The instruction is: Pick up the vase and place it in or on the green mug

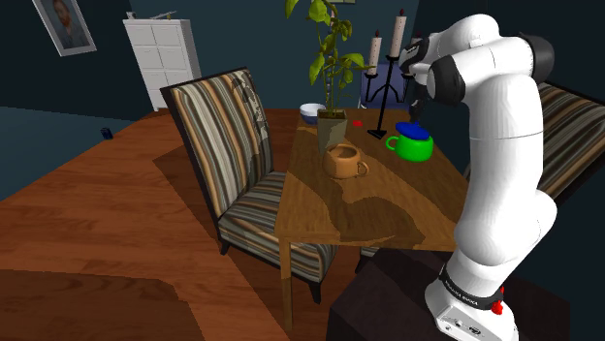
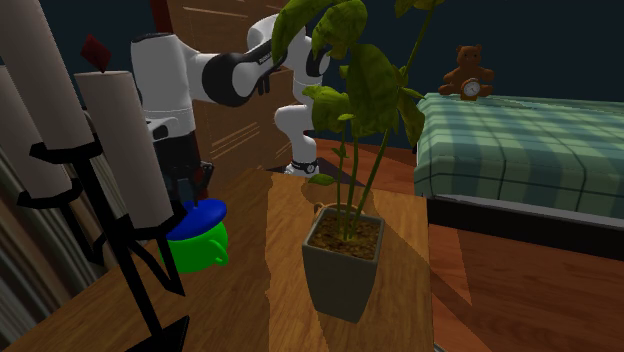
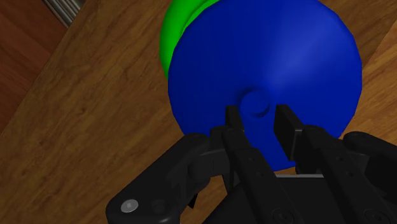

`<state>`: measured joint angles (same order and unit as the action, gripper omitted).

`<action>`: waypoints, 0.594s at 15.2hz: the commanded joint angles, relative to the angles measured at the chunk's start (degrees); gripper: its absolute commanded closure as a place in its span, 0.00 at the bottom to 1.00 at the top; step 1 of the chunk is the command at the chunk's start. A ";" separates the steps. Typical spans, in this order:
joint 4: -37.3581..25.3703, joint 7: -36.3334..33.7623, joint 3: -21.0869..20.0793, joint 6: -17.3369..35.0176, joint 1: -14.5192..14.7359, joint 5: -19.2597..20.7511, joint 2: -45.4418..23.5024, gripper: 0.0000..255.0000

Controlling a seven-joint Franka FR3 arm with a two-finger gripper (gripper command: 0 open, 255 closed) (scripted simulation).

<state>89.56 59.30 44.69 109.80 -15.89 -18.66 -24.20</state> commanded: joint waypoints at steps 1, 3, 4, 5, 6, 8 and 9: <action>0.27 0.04 -0.06 0.23 0.04 -0.05 -0.08 1.00; 0.27 0.04 -0.05 0.23 0.04 -0.05 -0.09 1.00; 0.27 0.04 -0.05 0.23 0.05 -0.06 -0.09 1.00; 0.27 0.04 -0.05 0.23 0.05 -0.06 -0.09 1.00; 0.27 0.04 -0.05 0.23 0.05 -0.06 -0.09 1.00; 0.16 0.10 -0.05 0.16 -0.04 -0.10 -0.15 0.00; 0.14 0.10 -0.04 0.13 -0.04 -0.08 -0.13 0.00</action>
<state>89.70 59.39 44.65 109.94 -15.93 -18.74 -24.31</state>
